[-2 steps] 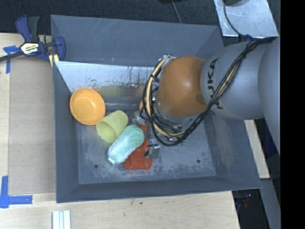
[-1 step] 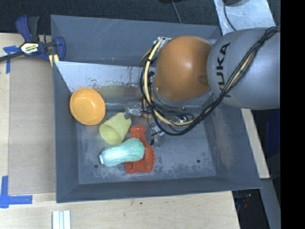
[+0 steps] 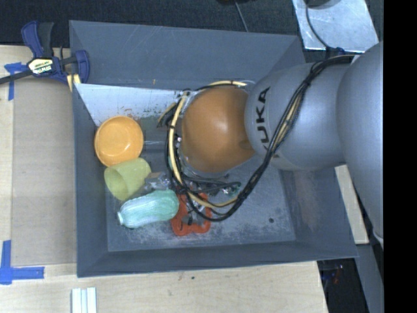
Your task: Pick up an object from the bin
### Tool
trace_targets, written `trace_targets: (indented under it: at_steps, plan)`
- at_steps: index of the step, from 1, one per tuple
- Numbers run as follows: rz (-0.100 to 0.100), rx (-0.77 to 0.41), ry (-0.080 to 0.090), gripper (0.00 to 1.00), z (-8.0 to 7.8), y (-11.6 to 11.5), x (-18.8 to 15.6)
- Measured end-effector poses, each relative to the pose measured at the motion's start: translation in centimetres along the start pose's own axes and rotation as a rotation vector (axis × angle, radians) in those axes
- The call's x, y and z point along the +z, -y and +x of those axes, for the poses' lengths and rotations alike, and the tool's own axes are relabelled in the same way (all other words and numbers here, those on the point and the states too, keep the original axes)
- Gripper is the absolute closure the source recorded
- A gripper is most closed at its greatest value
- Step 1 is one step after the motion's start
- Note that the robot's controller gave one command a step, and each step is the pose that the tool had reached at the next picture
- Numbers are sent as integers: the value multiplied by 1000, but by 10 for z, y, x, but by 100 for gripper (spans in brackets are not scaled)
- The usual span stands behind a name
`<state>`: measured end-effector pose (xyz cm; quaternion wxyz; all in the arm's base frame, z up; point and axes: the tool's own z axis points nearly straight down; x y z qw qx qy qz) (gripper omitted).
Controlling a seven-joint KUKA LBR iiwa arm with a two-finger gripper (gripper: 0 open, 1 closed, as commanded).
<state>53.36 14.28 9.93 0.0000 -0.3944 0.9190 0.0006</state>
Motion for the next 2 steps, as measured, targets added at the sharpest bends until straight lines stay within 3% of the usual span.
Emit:
trace_targets:
  at_steps: [1,2]
  plan:
    - [10,-352,8,0,11,10,28]
    - [2,-601,5,100,-49,-37,28]
